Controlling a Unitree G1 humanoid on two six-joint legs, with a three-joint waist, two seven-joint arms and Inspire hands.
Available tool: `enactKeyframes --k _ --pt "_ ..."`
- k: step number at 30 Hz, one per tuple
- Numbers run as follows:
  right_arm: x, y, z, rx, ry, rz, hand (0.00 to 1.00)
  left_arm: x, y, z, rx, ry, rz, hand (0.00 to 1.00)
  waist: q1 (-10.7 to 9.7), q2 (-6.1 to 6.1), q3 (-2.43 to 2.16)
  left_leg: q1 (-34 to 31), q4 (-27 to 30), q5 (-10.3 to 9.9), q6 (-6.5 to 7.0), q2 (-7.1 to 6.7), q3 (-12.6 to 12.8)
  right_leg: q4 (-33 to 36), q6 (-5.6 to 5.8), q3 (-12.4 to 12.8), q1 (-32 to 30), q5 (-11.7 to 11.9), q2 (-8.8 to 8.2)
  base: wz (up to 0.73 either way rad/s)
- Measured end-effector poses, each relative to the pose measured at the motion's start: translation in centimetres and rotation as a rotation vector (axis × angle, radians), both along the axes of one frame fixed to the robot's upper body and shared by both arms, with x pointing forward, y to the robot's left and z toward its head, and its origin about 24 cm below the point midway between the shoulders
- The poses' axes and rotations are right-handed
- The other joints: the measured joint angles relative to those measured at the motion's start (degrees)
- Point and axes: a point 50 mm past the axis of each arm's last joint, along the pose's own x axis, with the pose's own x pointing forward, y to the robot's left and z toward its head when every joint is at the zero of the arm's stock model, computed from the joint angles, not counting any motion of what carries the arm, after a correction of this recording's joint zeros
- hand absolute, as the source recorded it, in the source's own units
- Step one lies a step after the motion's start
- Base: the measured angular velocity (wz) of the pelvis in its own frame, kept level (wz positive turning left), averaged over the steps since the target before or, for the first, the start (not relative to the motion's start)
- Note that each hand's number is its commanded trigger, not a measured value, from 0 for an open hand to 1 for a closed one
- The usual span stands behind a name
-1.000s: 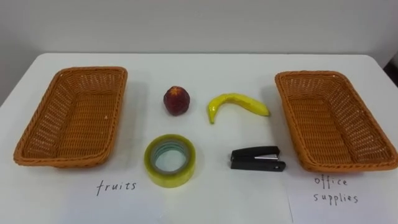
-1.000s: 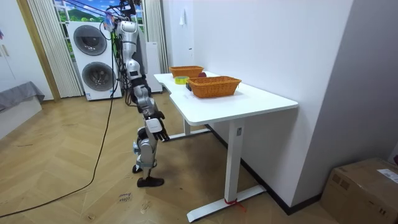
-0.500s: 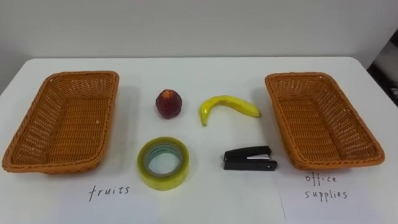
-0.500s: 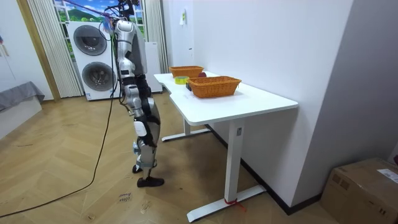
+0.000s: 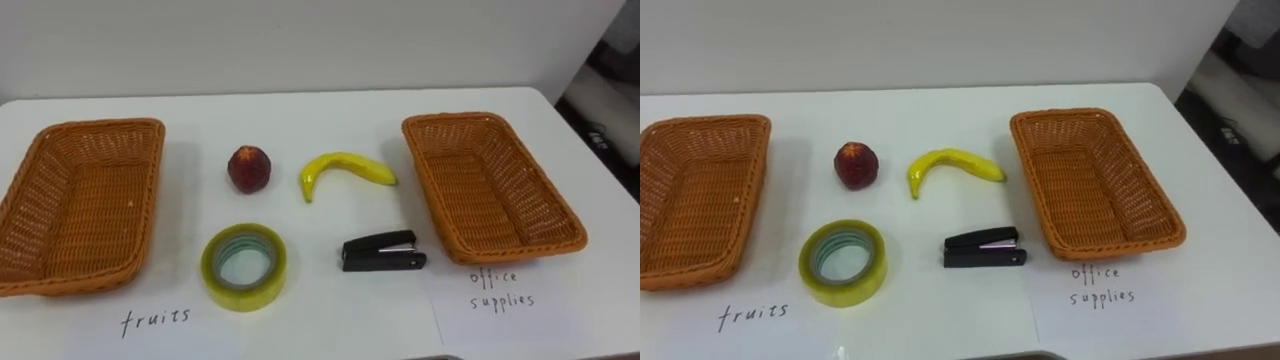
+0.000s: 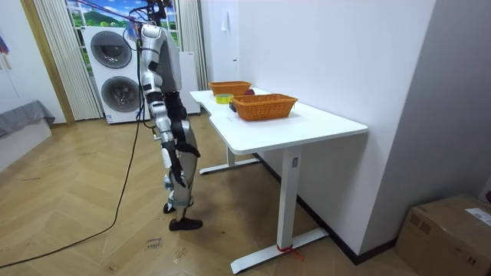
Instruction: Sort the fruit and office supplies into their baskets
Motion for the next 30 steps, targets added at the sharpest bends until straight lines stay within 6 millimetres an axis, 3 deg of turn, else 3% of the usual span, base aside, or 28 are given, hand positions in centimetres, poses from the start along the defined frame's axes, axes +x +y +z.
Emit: enactKeyframes --k 8,14,15,24,30 --pt "3.7 -4.2 3.8 -0.231 -0.060 -0.196 0.00 -0.2 0.6 0.2 0.035 0.000 0.027 0.00 -0.6 -0.05 -0.03 -0.6 -0.3 0.0 0.02 -0.07 1.3 2.6 -0.06 1.5 -2.2 -0.6 0.00 -0.08" --pt "4.9 -6.8 7.1 -0.386 -0.064 -0.276 0.00 0.5 0.9 0.5 0.047 -0.033 0.006 0.00 -1.2 -0.09 -0.04 -0.5 -0.4 0.0 0.01 -0.11 1.3 2.5 0.00 1.4 -2.2 -0.8 -0.04 -0.01" --pt "5.3 -7.1 7.8 -0.425 -0.066 -0.269 0.00 0.6 0.9 0.6 0.052 -0.035 -0.008 0.00 -1.2 -0.40 -0.22 -0.6 -0.5 0.0 0.01 -0.11 1.5 2.6 -0.01 1.4 -2.3 -0.9 -0.01 0.00" --pt "8.7 -8.4 14.5 -0.716 -0.174 -0.268 0.00 -0.1 1.1 0.7 0.072 -0.009 -0.028 0.00 -1.1 -1.00 -0.36 -1.5 -0.4 0.0 0.01 -0.17 1.7 2.8 -0.05 1.3 -3.6 -1.1 0.14 -0.01" --pt "10.7 -7.9 18.5 -0.899 -0.264 -0.218 0.00 -0.2 0.6 0.6 0.067 0.006 -0.052 0.00 -0.6 -1.15 -0.17 -1.6 -0.6 0.0 0.01 -0.17 1.6 2.7 -0.05 1.4 -3.8 -1.1 0.19 0.00"
